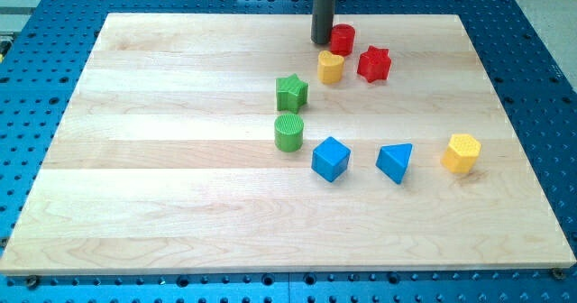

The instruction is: Place the red circle to the right of the red star

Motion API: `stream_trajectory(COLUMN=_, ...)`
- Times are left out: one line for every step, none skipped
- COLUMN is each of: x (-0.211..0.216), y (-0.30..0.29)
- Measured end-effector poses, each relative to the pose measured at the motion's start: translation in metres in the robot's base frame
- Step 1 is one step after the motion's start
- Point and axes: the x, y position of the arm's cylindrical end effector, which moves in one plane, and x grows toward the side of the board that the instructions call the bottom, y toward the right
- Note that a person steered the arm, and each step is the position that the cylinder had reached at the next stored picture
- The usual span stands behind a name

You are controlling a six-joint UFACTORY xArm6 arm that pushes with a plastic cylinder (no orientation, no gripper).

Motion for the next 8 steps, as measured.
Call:
stream_trajectory(x=0.004, y=-0.024)
stream_trajectory(x=0.005, y=-0.004)
stream_trajectory(x=0.005, y=0.051)
stream_trajectory(x=0.005, y=0.1)
stream_trajectory(x=0.005, y=0.12)
stream_trajectory(x=0.015, y=0.136)
stream_trajectory(x=0.037, y=0.148)
stream_trajectory(x=0.043, y=0.15)
